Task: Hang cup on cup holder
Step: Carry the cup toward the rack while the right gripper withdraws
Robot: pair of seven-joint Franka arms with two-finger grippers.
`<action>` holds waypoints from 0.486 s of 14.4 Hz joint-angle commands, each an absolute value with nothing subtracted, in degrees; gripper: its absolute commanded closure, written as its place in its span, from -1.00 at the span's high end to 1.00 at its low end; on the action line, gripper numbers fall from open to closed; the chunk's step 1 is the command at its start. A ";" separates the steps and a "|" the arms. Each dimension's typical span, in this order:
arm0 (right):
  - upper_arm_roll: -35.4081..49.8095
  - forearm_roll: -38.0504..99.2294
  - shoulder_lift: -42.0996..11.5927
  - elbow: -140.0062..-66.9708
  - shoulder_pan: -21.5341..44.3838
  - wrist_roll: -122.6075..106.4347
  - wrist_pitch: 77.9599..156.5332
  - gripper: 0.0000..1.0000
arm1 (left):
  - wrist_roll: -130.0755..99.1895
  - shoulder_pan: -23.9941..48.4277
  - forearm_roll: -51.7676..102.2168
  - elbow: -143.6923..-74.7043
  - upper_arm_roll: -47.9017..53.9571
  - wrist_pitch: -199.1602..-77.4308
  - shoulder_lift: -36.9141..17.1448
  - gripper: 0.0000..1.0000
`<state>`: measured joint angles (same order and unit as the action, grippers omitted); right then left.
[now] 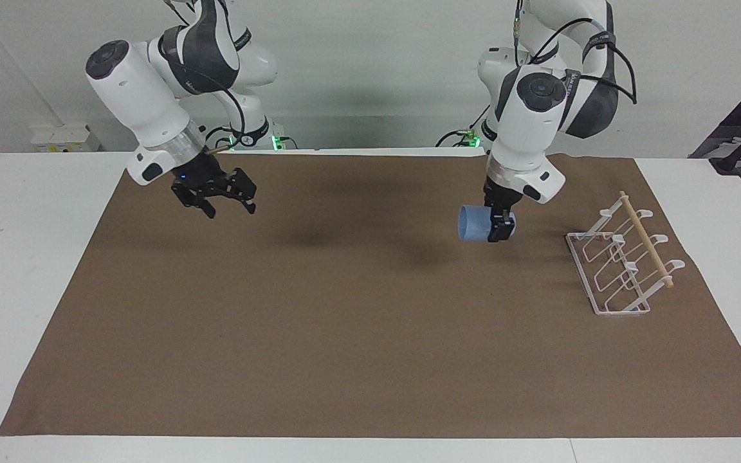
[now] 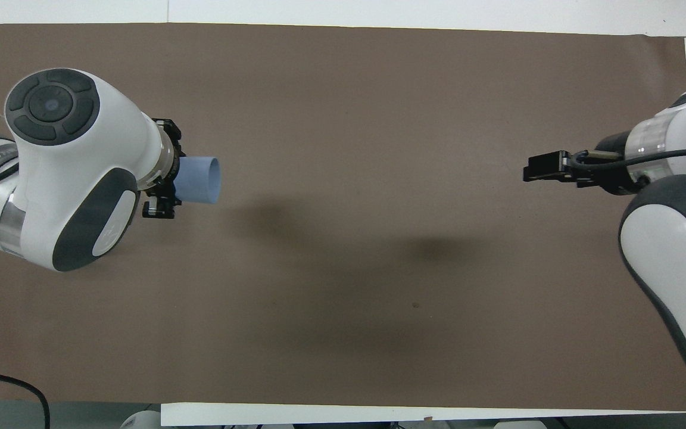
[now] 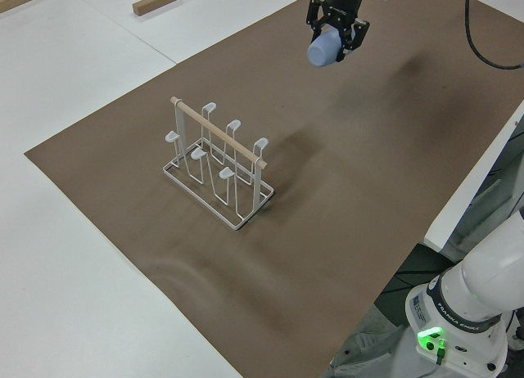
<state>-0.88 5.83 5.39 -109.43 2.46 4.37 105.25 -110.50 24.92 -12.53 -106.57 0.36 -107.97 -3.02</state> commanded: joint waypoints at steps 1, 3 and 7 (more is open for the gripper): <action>-0.26 -1.65 1.68 -98.13 -0.61 4.57 92.52 0.99 | -111.45 22.77 -25.87 -107.75 0.79 -106.61 -1.32 0.02; -0.18 -1.93 1.58 -93.88 -3.24 4.48 87.90 0.99 | -111.45 21.01 -35.20 -107.84 0.79 -106.96 -1.49 0.02; -1.23 -5.00 0.27 -89.39 -2.99 2.03 82.10 0.99 | -111.45 19.34 -53.93 -108.10 0.79 -106.18 -3.95 0.02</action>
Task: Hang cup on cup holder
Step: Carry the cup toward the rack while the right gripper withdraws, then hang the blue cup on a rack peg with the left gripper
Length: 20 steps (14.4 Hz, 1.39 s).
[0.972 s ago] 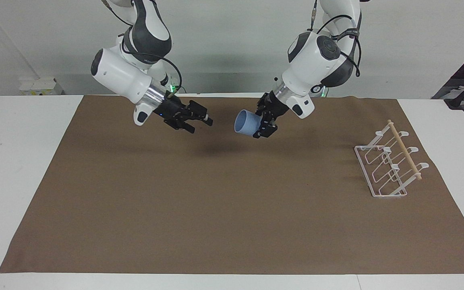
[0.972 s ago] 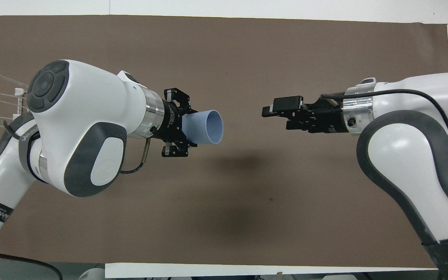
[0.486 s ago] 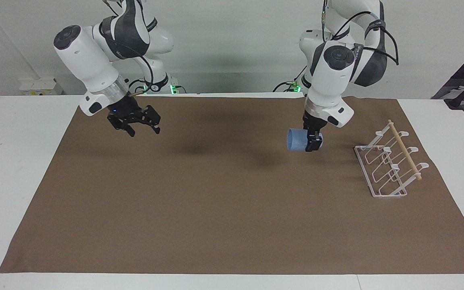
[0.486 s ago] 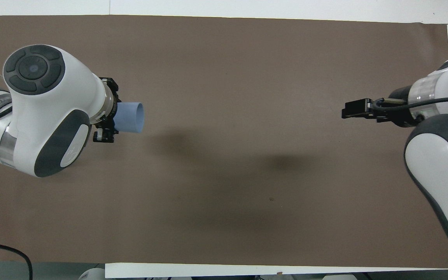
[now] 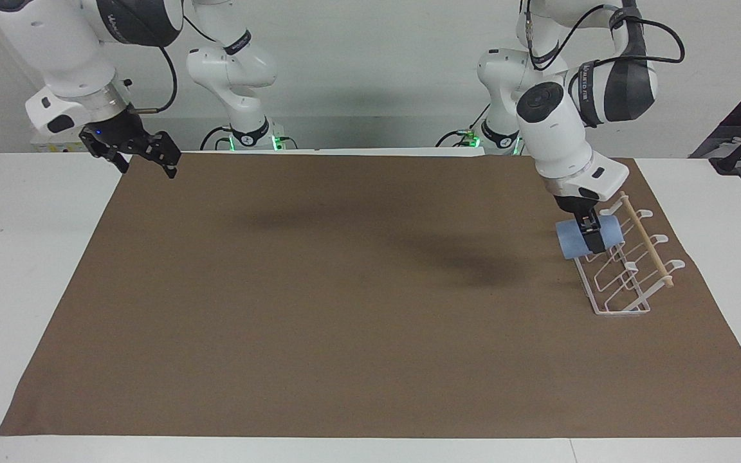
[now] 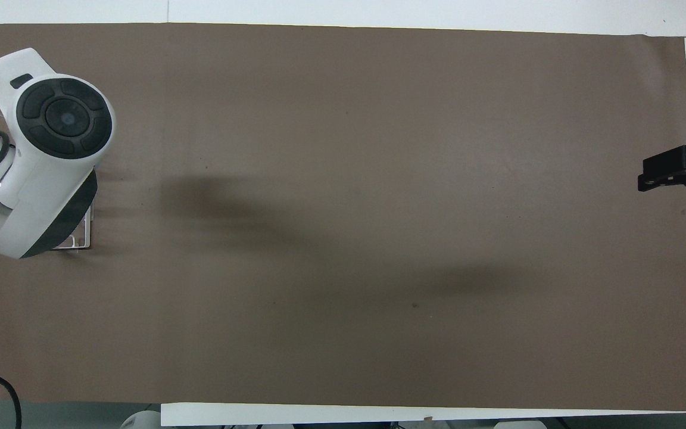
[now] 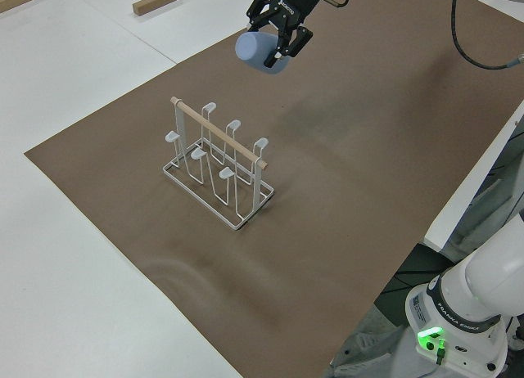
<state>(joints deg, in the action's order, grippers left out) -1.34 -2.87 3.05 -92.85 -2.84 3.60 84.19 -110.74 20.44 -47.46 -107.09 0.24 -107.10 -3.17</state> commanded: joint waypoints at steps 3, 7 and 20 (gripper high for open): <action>-1.76 -4.75 0.17 -89.47 -2.03 1.23 82.18 0.99 | -111.45 19.34 -65.19 -108.02 0.79 -102.31 -6.50 0.02; -2.37 -4.75 -0.88 -89.38 -1.76 0.44 81.04 0.99 | -111.53 18.98 -74.17 -108.37 0.79 -98.01 -9.74 0.02; -3.96 -3.96 0.70 -90.00 -1.84 0.35 79.98 0.99 | -117.24 18.11 -79.10 -110.30 0.88 -96.68 -15.73 0.02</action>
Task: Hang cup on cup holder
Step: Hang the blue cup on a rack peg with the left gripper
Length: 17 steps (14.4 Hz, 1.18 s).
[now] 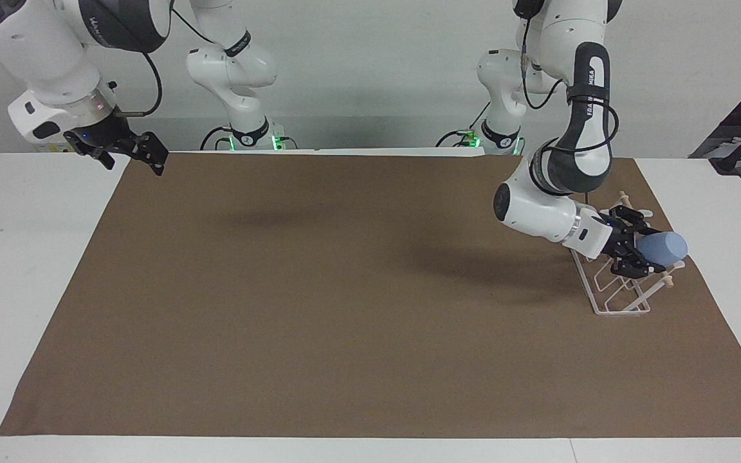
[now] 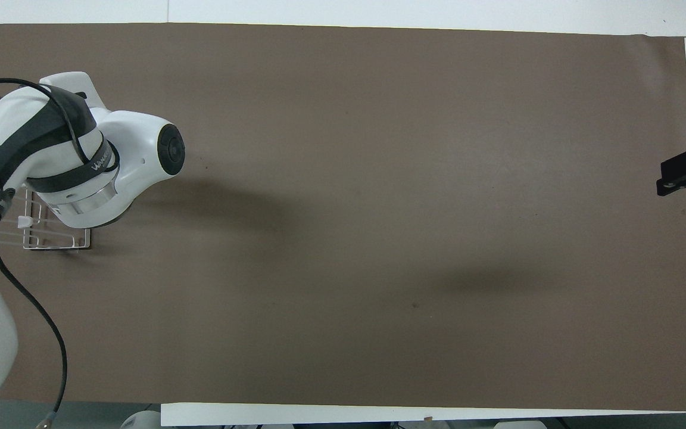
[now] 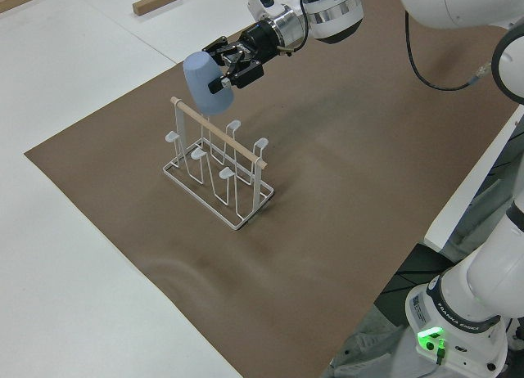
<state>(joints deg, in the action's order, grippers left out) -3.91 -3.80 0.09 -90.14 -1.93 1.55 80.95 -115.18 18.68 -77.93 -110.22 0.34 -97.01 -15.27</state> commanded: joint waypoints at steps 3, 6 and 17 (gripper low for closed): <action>-3.69 -3.96 0.79 -90.17 -1.67 0.26 79.98 0.99 | -117.95 18.02 -79.10 -110.30 0.97 -97.03 -16.52 0.02; -3.69 -3.87 1.14 -90.79 -1.67 0.26 80.07 0.99 | -118.74 16.44 -79.10 -110.30 0.88 -98.69 -16.96 0.02; -3.69 -3.87 1.14 -90.79 -1.67 0.35 80.07 0.99 | -118.57 15.47 -78.40 -111.27 1.14 -102.48 -16.88 0.09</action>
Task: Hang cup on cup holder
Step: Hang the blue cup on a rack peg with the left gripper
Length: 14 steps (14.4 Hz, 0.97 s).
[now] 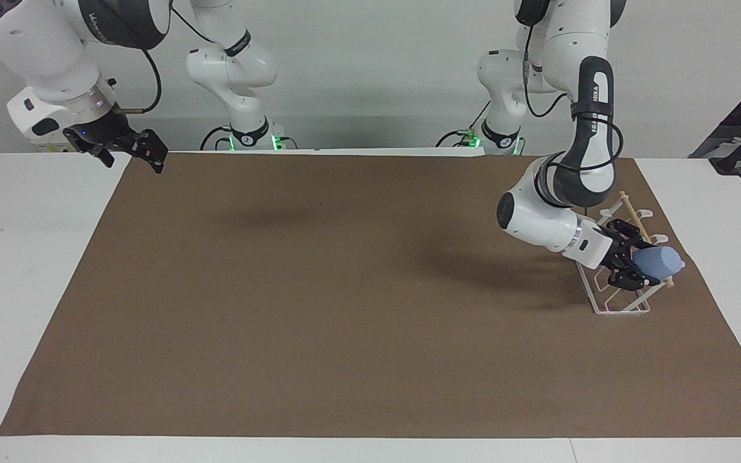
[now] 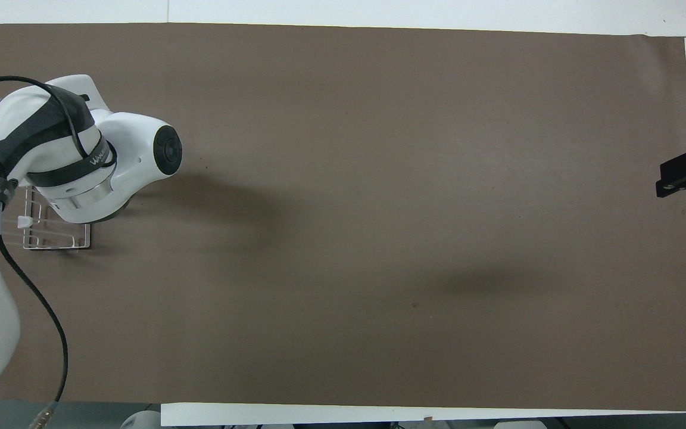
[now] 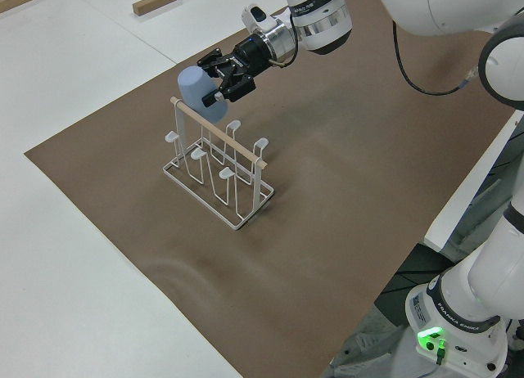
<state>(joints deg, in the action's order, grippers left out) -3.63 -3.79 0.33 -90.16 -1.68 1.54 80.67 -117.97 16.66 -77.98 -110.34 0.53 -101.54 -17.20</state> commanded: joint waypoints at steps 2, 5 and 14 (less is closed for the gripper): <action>-3.69 -3.87 1.14 -90.79 -1.67 0.26 79.98 0.99 | -118.04 15.64 -78.14 -112.23 1.23 -101.87 -16.61 0.30; -3.69 -3.87 1.14 -90.79 -1.67 0.26 80.07 0.99 | -117.60 16.00 -75.68 -112.41 1.23 -100.64 -16.44 1.00; -3.69 -3.87 1.23 -90.79 -1.67 0.35 80.07 0.99 | -99.60 16.17 -59.26 -102.06 1.41 -99.67 -13.62 1.00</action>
